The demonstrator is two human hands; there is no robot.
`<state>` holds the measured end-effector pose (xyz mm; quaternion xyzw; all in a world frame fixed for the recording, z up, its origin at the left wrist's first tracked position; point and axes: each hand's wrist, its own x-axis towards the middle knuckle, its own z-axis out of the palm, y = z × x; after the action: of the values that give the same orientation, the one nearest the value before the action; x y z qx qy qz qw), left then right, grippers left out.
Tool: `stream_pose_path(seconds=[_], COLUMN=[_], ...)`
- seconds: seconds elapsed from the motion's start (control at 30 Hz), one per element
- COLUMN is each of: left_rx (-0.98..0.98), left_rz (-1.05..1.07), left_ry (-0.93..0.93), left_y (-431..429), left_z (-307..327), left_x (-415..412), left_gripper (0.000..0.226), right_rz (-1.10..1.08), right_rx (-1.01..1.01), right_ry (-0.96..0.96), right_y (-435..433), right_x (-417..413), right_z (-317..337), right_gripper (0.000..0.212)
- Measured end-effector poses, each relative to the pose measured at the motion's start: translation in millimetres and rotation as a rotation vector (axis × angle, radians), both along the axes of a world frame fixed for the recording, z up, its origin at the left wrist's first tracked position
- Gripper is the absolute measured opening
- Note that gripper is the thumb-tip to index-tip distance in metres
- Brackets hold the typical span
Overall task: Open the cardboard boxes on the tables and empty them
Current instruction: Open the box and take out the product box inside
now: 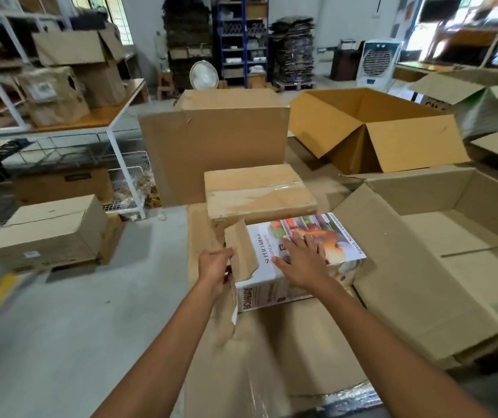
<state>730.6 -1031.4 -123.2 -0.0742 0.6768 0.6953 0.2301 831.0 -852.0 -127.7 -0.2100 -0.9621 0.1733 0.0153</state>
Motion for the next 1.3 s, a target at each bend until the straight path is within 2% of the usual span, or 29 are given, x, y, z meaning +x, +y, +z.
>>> stream_pose_path(seconds=[0.07, 0.17, 0.37, 0.47, 0.63, 0.7, 0.83, 0.97, 1.07, 1.13, 1.2, 1.23, 1.3], left_rx=[0.046, 0.057, 0.116, 0.071, -0.065, -0.174, -0.602, -0.943, -1.070, -1.174, -1.267, -1.295, -1.300], left_rz=[-0.027, -0.028, -0.161, -0.321, -0.542, -0.573, -0.668, -0.766, -0.740, -0.775, -0.830, -0.851, -0.860], left_ry=[-0.081, -0.054, 0.009, 0.091, 0.228, 0.332, 0.859, 1.173, 1.371, 1.384, 1.360, 1.340, 1.272], left_y=[1, 7, 33, 45, 68, 81, 97, 102, 104, 106, 111, 114, 118], left_z=[3, 16, 89, 140, 197, 205, 200, 187, 186, 188, 188, 187, 180], left_x=[9, 14, 30, 43, 67, 72, 64, 66, 60, 50, 38, 32, 19], left_gripper=[0.013, 0.009, 0.014, 0.017, 0.018, 0.016, 0.022, 0.033, 0.028, 0.036, 0.047, 0.054, 0.063], right_rz=[0.039, 0.062, 0.177, 0.106, -0.066, -0.140, -0.282, -0.345, -0.378, -0.376, -0.334, -0.297, -0.197], right_rx=[-0.038, -0.163, -0.465, -0.576, -0.775, -0.818, -0.968, -0.899, -0.741, -0.418, -0.098, -0.044, -0.090], right_ry=[-0.015, 0.013, 0.314, 0.523, 0.696, 0.737, 0.749, 0.808, 0.798, 0.693, 0.572, 0.550, 0.537], right_y=[2, 5, -11, -9, 20, 32, 52, 68, 74, 76, 78, 78, 75], right_x=[7, 19, 37, 40, 48, 54, 65, 75, 87, 90, 90, 90, 91], right_z=[7, 20, 92, 129, 168, 171, 159, 152, 153, 151, 148, 147, 150], right_gripper=[0.062, 0.059, 0.057, 0.061, 0.036, 0.035, 0.035, 0.052, 0.066, 0.057, 0.032, 0.022, 0.016])
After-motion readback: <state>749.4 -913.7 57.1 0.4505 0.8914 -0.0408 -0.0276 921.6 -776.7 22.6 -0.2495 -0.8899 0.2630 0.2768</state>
